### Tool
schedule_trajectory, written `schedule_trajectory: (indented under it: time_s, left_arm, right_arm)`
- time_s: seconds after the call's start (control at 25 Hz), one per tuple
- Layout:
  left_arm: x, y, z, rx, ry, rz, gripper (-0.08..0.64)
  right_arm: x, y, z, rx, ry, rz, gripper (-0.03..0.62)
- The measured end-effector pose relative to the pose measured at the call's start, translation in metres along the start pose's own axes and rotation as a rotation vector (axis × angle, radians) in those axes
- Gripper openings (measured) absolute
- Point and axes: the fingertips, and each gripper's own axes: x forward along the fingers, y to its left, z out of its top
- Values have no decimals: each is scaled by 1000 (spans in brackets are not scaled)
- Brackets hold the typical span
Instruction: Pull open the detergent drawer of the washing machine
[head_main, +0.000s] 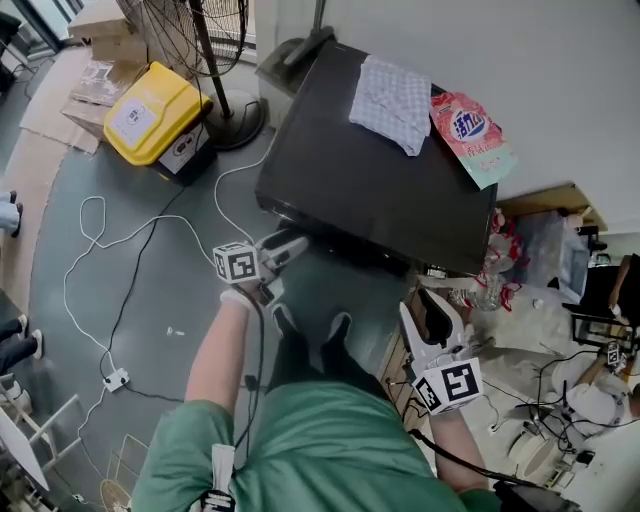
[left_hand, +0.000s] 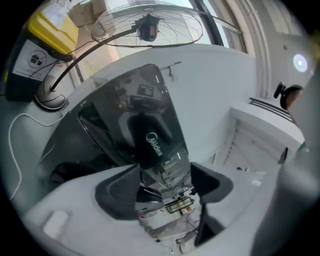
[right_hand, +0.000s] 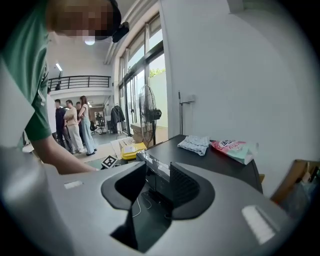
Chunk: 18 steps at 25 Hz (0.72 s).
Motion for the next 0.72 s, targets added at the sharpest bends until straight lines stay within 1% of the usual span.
schedule_trajectory:
  time_s: [0.08,0.24,0.36,0.48,0.6,0.72]
  left_arm:
    - [3,8,6,-7,-13,0,333]
    - [15,19,7,-8,28,3,377]
    - [19,23,11,-13,25,6,399]
    - [23,23,21,-35,-9,-23,415]
    - [27,20,29,-82,-52,-58,428]
    - [27,25,29,-140,-91,-45,426]
  right_arm:
    - [0,-2,-5,8,14,-2,149]
    - [0,-4,-12,25,34,-11,149]
    - [1,-7,-13,30,34,-15,149]
    - [3,-7,-13,35,30,-11,149]
    - [5,-5,-17,38,39,-1,149]
    - [6,-3,-23,37,54,7,149]
